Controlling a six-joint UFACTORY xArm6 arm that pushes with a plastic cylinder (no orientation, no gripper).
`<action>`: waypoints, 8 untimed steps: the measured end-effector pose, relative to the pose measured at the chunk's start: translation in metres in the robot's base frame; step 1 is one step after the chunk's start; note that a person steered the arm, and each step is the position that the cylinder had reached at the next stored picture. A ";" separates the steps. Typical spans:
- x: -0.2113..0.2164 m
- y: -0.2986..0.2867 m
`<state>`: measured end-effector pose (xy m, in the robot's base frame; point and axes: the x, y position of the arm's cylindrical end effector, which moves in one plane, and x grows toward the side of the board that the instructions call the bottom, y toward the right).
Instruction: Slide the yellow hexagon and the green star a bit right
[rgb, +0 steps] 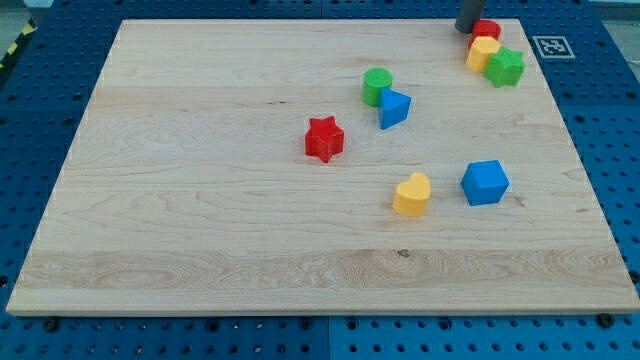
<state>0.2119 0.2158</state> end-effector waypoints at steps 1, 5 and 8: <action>0.000 -0.025; 0.065 -0.041; 0.065 -0.005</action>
